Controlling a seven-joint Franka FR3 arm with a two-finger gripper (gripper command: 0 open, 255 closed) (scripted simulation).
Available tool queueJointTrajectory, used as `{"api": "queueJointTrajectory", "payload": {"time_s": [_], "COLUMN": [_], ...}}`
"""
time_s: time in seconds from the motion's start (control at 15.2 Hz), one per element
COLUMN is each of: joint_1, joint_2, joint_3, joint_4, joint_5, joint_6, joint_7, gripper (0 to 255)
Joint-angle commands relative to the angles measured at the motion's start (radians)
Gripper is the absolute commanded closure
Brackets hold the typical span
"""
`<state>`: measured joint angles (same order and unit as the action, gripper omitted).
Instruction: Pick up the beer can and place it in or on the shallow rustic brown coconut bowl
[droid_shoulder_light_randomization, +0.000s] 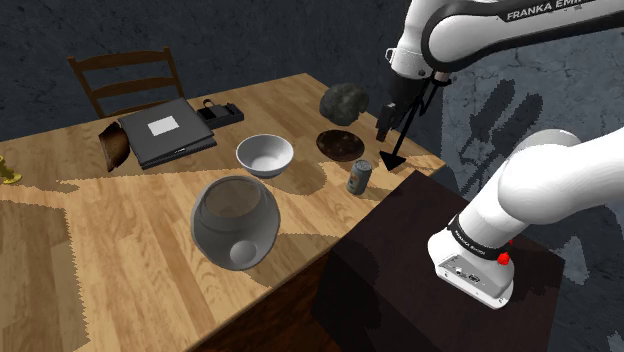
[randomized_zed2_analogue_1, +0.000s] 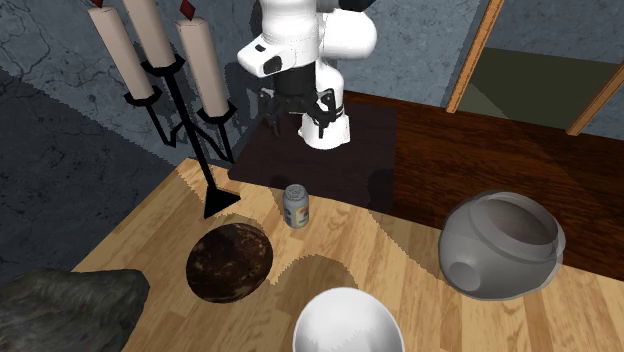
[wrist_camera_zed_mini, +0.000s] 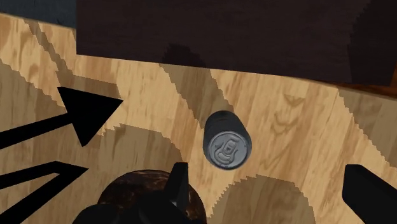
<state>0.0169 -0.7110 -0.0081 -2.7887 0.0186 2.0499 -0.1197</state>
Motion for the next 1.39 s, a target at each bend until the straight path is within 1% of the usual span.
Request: {"api": "queueJointTrajectory", "payload": {"time_s": [0.0,0.26,0.53,0.99,1.06,1.32], "joint_1": [-0.002,-0.005,-0.01,-0.01,-0.01,-0.01], "joint_2": [0.047,0.172,0.35,0.485,0.519,0.519], "joint_3": [0.0,0.001,0.002,0.001,0.001,0.001], "joint_4": [-0.047,-0.115,-0.151,-0.162,-0.162,-0.162], "joint_5": [-0.004,-0.011,-0.02,-0.02,-0.019,-0.019], "joint_6": [0.102,0.309,0.535,0.681,0.715,0.715], "joint_7": [-0.004,-0.008,-0.01,-0.01,-0.01,-0.01], "gripper": [0,0,0,0,0,0]}}
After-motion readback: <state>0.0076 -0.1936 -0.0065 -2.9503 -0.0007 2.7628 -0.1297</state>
